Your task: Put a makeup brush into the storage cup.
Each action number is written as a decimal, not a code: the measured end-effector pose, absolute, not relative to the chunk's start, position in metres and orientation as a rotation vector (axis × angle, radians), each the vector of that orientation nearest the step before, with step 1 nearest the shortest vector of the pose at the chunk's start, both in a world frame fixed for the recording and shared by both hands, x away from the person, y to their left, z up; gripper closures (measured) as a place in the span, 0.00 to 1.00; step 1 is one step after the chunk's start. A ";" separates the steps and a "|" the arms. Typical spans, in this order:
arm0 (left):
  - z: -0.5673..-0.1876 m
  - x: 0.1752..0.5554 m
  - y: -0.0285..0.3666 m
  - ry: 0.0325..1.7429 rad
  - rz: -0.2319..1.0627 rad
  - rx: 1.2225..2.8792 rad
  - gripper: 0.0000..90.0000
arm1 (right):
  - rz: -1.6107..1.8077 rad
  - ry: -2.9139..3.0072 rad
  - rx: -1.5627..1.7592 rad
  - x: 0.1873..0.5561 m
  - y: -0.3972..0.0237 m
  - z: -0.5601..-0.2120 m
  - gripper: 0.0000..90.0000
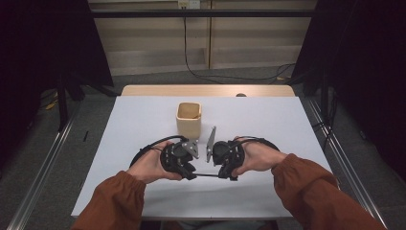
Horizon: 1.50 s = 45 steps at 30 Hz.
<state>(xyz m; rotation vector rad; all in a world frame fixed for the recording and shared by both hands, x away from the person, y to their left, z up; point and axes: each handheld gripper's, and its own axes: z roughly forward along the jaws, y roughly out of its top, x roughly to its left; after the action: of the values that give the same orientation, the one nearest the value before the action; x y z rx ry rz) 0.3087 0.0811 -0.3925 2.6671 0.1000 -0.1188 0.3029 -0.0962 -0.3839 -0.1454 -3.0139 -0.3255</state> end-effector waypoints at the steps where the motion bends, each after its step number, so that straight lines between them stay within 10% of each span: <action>1: -0.393 0.309 0.081 0.087 -0.109 2.673 0.80 | -0.333 -3.012 -0.147 0.302 -0.096 -0.383 0.96; 29: -0.397 0.309 0.084 0.076 -0.179 2.649 0.93 | -0.385 -3.012 -0.132 0.303 -0.101 -0.388 0.95; 45: -0.397 0.309 0.089 0.083 -0.183 2.635 0.95 | -0.446 -2.979 -0.170 0.304 -0.102 -0.391 0.73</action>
<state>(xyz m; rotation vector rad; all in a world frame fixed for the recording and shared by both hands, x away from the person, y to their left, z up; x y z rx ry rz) 0.3095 0.0887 -0.3965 2.6351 0.0833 -0.1826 0.3038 -0.1019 -0.3905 -0.1700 -2.9791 -0.4460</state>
